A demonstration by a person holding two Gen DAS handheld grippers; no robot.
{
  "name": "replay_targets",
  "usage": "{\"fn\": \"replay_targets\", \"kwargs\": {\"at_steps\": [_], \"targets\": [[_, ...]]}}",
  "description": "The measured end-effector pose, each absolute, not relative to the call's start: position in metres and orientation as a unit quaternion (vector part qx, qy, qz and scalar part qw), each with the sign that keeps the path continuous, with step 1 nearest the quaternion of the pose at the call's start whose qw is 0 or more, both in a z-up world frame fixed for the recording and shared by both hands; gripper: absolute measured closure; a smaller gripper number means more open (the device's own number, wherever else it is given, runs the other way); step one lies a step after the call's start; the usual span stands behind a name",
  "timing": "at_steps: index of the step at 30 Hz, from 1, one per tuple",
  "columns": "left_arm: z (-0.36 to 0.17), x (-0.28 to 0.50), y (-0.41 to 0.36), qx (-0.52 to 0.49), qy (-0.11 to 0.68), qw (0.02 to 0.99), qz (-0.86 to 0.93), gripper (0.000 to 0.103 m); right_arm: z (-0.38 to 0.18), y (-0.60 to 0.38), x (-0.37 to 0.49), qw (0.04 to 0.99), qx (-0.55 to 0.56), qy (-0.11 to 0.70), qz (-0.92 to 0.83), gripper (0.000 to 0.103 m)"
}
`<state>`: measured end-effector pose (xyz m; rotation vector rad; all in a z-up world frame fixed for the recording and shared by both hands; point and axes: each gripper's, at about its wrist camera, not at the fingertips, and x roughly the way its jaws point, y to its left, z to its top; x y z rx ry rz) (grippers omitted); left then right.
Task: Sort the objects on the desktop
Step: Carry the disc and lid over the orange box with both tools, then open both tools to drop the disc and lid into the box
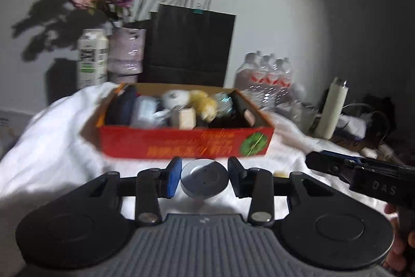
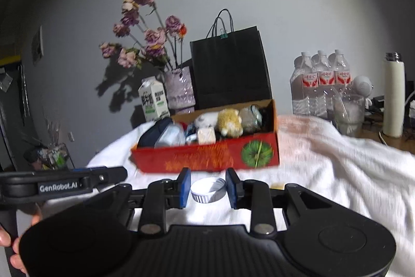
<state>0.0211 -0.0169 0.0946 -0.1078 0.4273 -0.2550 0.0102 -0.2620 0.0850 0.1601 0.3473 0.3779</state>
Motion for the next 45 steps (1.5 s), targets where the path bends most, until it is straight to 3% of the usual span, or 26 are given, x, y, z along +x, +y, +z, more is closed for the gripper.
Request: {"fn": "replay_targets", "kwargs": {"at_steps": [8,15,17,18,20,23,25,30,32,33,36,40,45], "targets": [[0.113,0.172,-0.043,-0.063,0.268,0.945,-0.177,0.063,0.133,-0.267,0.159,0.956,0.077,0.204,0.194,0.075],[0.081,0.28,-0.08,-0.035,0.317,0.934,-0.161,0.063,0.107,-0.243,0.289,0.945,0.039,0.3,0.127,0.075],[0.072,0.292,-0.081,-0.045,0.317,0.935,-0.15,0.058,0.097,-0.245,0.307,0.939,0.044,0.32,0.115,0.075],[0.069,0.294,-0.079,-0.053,0.311,0.938,-0.144,0.051,0.094,-0.245,0.312,0.937,0.041,0.331,0.106,0.075],[0.065,0.294,-0.077,-0.054,0.309,0.937,-0.152,0.05,0.091,-0.245,0.315,0.935,0.03,0.337,0.103,0.07],[0.071,0.289,-0.069,-0.051,0.298,0.94,-0.156,0.04,0.096,-0.251,0.312,0.936,0.041,0.328,0.121,0.058],[0.081,0.284,-0.065,-0.046,0.293,0.944,-0.143,0.035,0.105,-0.253,0.304,0.943,0.037,0.312,0.109,0.044],[0.102,0.267,-0.054,-0.03,0.307,0.946,-0.094,0.022,0.125,-0.249,0.283,0.946,0.025,0.302,0.114,0.043],[0.107,0.258,-0.052,-0.016,0.317,0.946,-0.071,0.014,0.129,-0.245,0.272,0.947,0.015,0.3,0.115,0.042],[0.108,0.253,-0.05,-0.011,0.319,0.946,-0.056,0.002,0.13,-0.244,0.267,0.946,0.011,0.301,0.117,0.038],[0.106,0.241,-0.046,0.002,0.337,0.941,-0.022,0.0,0.128,-0.239,0.251,0.942,0.003,0.313,0.12,0.031],[0.103,0.215,-0.038,-0.003,0.352,0.936,-0.006,0.0,0.119,-0.233,0.221,0.939,-0.009,0.322,0.117,0.031],[0.099,0.138,-0.033,-0.004,0.331,0.941,-0.067,0.0,0.097,-0.243,0.147,0.946,0.006,0.295,0.13,0.024]]}}
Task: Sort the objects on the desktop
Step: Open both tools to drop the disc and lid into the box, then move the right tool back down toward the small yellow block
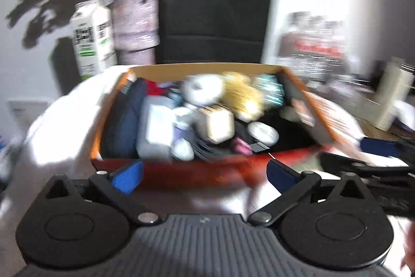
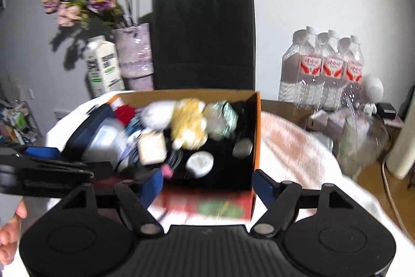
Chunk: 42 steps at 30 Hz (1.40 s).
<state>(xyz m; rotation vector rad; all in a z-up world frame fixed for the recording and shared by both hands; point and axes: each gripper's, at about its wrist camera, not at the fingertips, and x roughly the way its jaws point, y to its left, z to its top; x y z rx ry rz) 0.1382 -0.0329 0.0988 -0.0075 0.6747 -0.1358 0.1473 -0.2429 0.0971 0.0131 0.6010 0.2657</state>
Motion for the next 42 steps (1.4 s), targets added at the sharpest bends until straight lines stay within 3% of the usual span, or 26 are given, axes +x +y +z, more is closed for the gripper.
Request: {"fn": "replay_targets", "kwargs": {"at_steps": [4,10,19,27,34,42], "targets": [[0.075,0.067,-0.032,0.017,0.304,0.95,-0.065,0.0,0.074,-0.249,0.081,0.954,-0.009,0.277,0.115,0.018],[0.05,-0.019,-0.018,0.005,0.305,0.95,-0.06,0.0,0.044,-0.25,-0.009,0.96,-0.015,0.267,0.087,0.017],[0.055,-0.11,0.009,-0.047,0.262,0.964,0.001,0.0,0.031,-0.253,-0.1,0.961,-0.021,0.263,0.081,0.017],[0.049,-0.105,-0.002,-0.029,0.264,0.964,-0.01,0.0,0.037,-0.264,-0.102,0.968,-0.002,0.242,0.068,0.017],[0.034,-0.086,-0.006,-0.04,0.29,0.956,-0.024,0.0,0.026,-0.266,-0.076,0.966,0.005,0.251,0.058,0.03],[0.039,-0.043,-0.009,-0.035,0.283,0.958,-0.03,0.0,0.033,-0.261,-0.007,0.968,-0.003,0.24,0.068,0.033]]}}
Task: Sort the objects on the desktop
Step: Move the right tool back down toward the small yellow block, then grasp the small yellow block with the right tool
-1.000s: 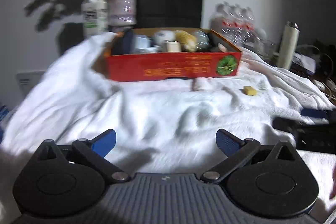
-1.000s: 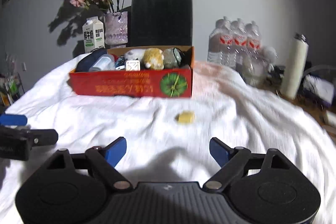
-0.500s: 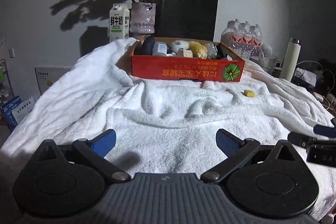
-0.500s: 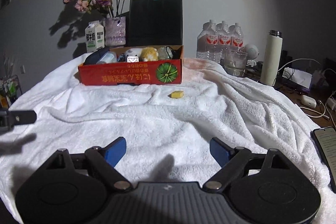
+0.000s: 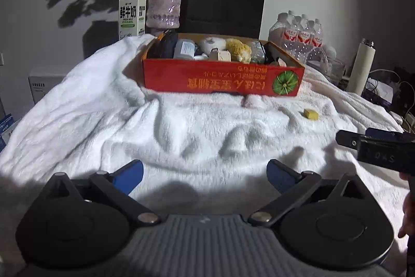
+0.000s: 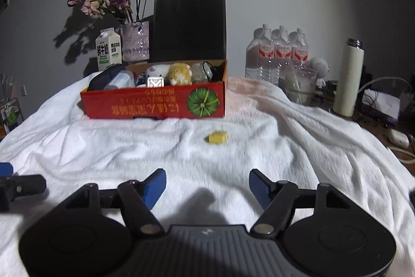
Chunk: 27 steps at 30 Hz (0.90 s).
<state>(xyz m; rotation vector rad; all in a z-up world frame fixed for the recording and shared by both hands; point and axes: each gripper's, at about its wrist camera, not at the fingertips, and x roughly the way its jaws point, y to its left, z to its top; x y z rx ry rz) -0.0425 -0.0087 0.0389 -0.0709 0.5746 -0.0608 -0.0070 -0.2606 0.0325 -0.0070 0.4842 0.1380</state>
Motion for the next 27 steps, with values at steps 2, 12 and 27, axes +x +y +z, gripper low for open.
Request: {"fn": "replay_targets", "kwargs": {"at_steps": [2,12,27], "targets": [[0.041,-0.026,-0.009,-0.032,0.277,0.96,-0.03,0.0,0.033,-0.26,0.019,0.967,-0.002,0.244,0.067,0.034],[0.022,0.057,-0.009,-0.046,0.295,0.953,-0.044,0.0,0.008,-0.246,0.115,0.951,0.016,0.304,0.046,0.06],[0.027,0.067,-0.017,-0.041,0.283,0.957,-0.059,0.09,0.03,-0.222,0.082,0.956,0.022,0.267,0.121,0.084]]}}
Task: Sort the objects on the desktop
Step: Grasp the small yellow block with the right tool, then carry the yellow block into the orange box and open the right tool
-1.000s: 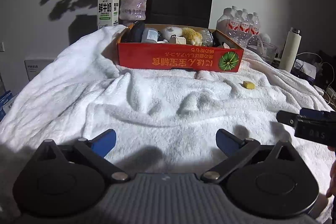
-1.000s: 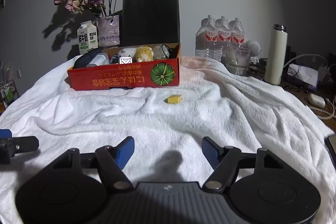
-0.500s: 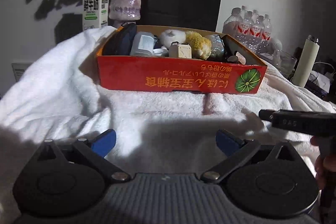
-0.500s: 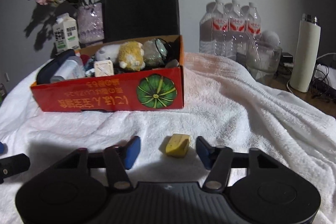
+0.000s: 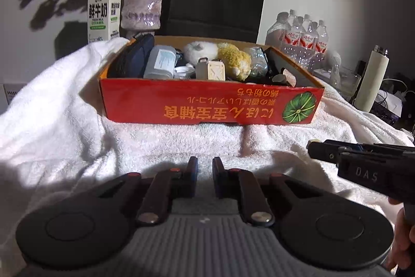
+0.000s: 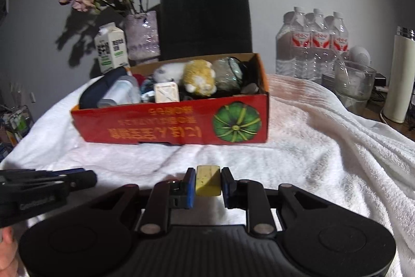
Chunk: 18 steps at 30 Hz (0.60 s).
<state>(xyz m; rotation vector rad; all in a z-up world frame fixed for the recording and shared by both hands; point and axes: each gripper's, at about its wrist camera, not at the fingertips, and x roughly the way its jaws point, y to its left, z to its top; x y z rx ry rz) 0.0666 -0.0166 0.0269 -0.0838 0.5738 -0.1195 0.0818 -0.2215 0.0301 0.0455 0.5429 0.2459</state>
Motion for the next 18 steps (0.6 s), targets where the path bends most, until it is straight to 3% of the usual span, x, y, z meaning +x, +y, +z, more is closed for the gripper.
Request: {"fn": "replay_targets", "kwargs": {"at_steps": [18], "targets": [[0.052,-0.05,-0.02,-0.045,0.251,0.964,-0.071,0.09,0.056,-0.225,-0.052,0.963,0.015,0.228,0.144,0.084]]}}
